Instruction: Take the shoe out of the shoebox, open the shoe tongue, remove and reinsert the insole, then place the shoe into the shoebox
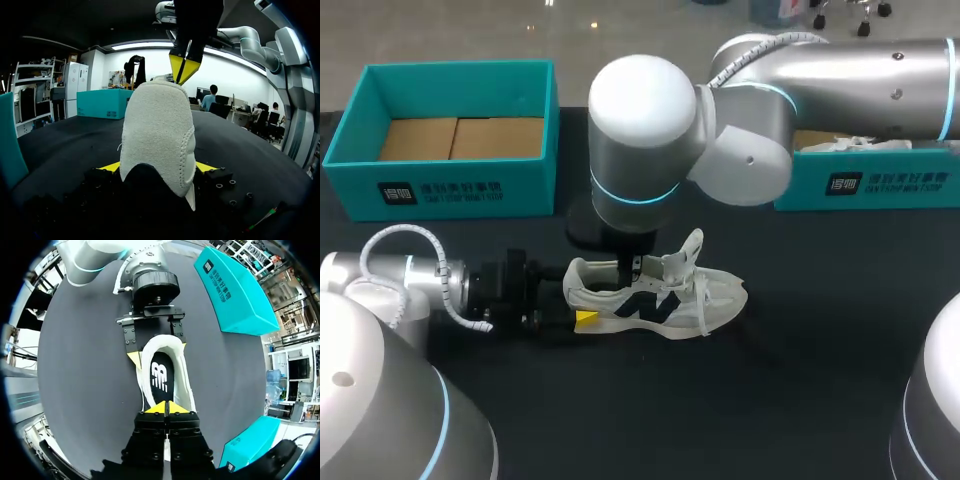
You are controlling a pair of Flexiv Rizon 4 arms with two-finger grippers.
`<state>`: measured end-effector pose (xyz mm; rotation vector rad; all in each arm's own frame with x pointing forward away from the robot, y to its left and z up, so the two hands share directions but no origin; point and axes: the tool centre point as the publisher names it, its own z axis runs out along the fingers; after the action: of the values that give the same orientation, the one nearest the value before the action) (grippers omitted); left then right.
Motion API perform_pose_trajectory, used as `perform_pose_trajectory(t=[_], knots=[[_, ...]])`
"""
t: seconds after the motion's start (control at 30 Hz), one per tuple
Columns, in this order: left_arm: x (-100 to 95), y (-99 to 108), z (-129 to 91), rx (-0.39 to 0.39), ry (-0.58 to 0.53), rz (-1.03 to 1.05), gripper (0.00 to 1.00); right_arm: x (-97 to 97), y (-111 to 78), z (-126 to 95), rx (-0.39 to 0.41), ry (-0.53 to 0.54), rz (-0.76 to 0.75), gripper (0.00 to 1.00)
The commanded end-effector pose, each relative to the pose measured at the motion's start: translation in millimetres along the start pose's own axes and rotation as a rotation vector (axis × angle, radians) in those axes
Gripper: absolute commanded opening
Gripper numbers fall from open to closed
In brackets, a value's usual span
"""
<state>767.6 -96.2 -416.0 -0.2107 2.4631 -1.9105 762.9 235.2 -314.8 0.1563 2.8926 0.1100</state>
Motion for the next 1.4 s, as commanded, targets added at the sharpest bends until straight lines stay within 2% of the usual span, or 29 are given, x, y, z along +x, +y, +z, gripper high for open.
perform_pose_trajectory(t=[0.03,0.17,0.37,0.57,0.7,0.93,1.27,1.33,1.4], knots=[[0.5,0.6,-0.3,-0.001,-0.001,-0.001,0.00,-7.7,12.6,20.1,0.017,0.026,-0.019,0.00],[0.5,0.6,-0.3,-0.001,-0.001,-0.001,0.00,-8.7,12.7,29.0,0.039,0.060,-0.043,0.00],[0.5,0.6,-0.3,-0.001,-0.001,-0.001,0.00,-3.1,-8.5,43.7,0.115,0.111,-0.035,0.00],[0.5,0.6,-0.3,-0.001,-0.001,-0.001,0.00,7.7,-22.3,39.1,0.149,0.147,-0.021,0.00],[0.5,0.6,-0.3,-0.001,-0.001,-0.001,0.00,9.8,-21.6,38.7,0.155,0.162,-0.019,0.00],[0.5,0.6,-0.3,-0.001,-0.001,-0.001,0.00,8.7,-13.2,72.8,0.152,0.202,-0.011,0.00],[0.5,0.6,-0.3,-0.001,-0.001,-0.001,0.00,5.9,-12.8,86.1,0.135,0.139,0.051,0.00],[0.5,0.6,-0.3,-0.001,-0.001,-0.001,0.00,4.9,-14.7,85.2,0.138,0.130,0.058,0.13],[0.5,0.6,-0.3,-0.001,-0.001,-0.001,0.00,4.1,-15.7,84.2,0.138,0.125,0.057,0.17]])
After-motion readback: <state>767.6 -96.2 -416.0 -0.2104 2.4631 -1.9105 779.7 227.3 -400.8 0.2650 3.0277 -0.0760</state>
